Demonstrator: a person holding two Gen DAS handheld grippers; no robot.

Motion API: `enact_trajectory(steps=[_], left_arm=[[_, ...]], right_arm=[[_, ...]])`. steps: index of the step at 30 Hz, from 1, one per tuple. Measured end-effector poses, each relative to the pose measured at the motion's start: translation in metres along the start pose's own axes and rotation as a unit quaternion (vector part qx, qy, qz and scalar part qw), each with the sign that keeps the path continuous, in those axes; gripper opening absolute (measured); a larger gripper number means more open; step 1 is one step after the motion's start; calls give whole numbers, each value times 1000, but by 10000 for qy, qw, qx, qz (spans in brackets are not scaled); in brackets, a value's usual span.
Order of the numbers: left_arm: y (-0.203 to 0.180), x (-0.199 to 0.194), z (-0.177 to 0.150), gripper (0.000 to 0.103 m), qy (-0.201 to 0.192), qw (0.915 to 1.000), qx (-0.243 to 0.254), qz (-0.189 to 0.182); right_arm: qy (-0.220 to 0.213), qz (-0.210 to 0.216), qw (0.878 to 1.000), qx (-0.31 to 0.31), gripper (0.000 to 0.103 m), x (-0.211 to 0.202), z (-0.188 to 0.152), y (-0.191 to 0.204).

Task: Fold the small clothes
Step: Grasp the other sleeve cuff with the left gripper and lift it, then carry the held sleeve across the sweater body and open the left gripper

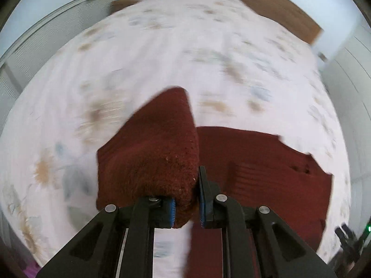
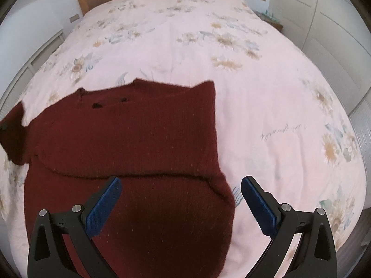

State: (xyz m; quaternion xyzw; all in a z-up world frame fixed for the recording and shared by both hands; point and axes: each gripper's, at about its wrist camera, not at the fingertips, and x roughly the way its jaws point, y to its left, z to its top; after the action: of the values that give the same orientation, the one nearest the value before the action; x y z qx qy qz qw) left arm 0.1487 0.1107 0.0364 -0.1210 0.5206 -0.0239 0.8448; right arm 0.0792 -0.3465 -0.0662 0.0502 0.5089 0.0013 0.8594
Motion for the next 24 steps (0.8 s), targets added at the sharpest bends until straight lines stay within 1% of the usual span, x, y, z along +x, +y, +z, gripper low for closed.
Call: enact_trajectory(steps=[3, 5, 6, 9, 10, 12, 13, 15, 17, 19, 22, 24], left_arm=[[-53, 9, 0, 12, 44, 9989, 380, -274], [-76, 20, -9, 12, 74, 9975, 575, -400], [-89, 35, -6, 12, 89, 9967, 672, -452], [-129, 53, -12, 12, 131, 9934, 958, -624], [-146, 57, -17, 12, 168, 9917, 1035, -746], [-162, 71, -21, 12, 232, 9893, 1130, -897], [-175, 75, -26, 11, 275, 9880, 1212, -914], [-199, 85, -37, 11, 338, 9862, 1353, -891], [-211, 105, -48, 12, 430, 9854, 1480, -719], [-215, 124, -55, 12, 557, 9853, 1531, -510], [-215, 148, -67, 13, 849, 9836, 1550, -352], [-211, 155, -73, 13, 970, 9821, 1596, -230]], right_arm=[[-101, 1, 9999, 10, 102, -4, 9, -2], [-160, 2, 9999, 31, 102, -7, 13, -4], [-183, 9, 9998, 46, 102, -9, 15, -6], [-241, 22, 9997, 105, 102, -13, 18, -12], [-252, 24, 9996, 125, 102, -13, 19, -14], [-248, 15, 9996, 164, 102, -13, 18, -18], [-233, 16, 9996, 187, 103, -12, 17, -20], [-185, 31, 9996, 217, 102, -9, 14, -23], [-124, 42, 9996, 241, 102, -5, 10, -26], [-80, 56, 9996, 254, 102, -2, 6, -28], [-9, 73, 9996, 270, 103, 3, 0, -29], [31, 91, 9995, 300, 102, 6, -3, -31]])
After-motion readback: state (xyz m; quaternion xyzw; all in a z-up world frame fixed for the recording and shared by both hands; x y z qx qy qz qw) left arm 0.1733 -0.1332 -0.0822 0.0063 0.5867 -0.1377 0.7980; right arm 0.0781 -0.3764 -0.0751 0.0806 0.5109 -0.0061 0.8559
